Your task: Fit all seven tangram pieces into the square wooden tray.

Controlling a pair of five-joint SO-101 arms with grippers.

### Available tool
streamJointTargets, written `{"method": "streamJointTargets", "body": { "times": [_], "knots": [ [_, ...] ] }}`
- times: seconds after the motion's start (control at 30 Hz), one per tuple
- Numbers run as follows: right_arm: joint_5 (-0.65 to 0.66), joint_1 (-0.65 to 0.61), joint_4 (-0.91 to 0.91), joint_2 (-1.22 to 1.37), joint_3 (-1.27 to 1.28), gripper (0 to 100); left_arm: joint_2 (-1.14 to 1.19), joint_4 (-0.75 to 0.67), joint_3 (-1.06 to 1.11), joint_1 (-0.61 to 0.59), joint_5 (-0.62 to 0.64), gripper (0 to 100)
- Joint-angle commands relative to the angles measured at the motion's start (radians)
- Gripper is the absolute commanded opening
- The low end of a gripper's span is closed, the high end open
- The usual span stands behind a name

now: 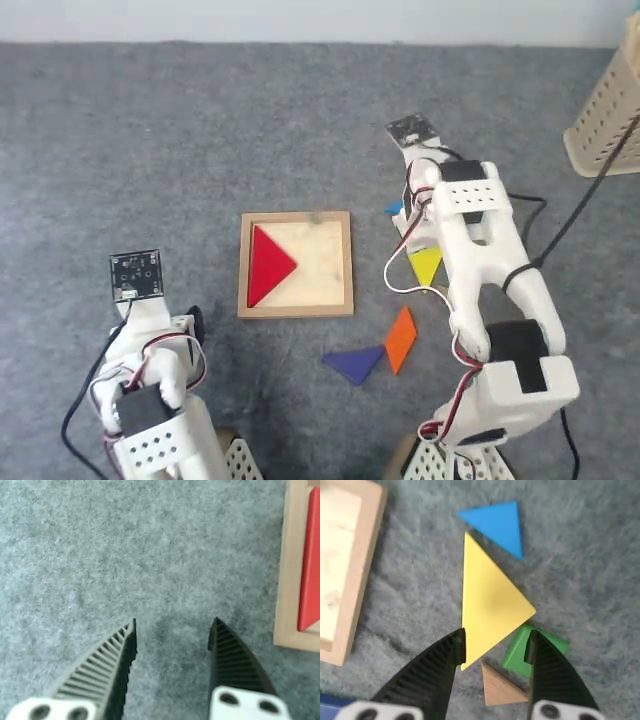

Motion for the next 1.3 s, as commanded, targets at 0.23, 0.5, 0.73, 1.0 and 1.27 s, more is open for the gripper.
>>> {"method": "streamJointTargets", "body": {
  "times": [0.23, 0.5, 0.73, 1.0, 1.27],
  "knots": [
    [0.058, -0.001, -0.108, -0.031, 0.071, 26.7, -0.012, 0.003, -0.019, 0.0, 0.009, 23],
    [0.068, -0.01, -0.209, -0.025, 0.115, 27.0, -0.012, 0.003, -0.019, 0.0, 0.009, 23],
    [0.069, -0.007, -0.213, 0.102, 0.057, 27.0, -0.012, 0.003, -0.019, 0.0, 0.009, 23],
    [0.063, -0.019, -0.206, 0.159, 0.06, 27.0, -0.012, 0.003, -0.019, 0.0, 0.009, 23],
    [0.068, -0.038, -0.191, 0.162, 0.06, 26.7, -0.012, 0.003, -0.019, 0.0, 0.009, 23]
  ]
}}
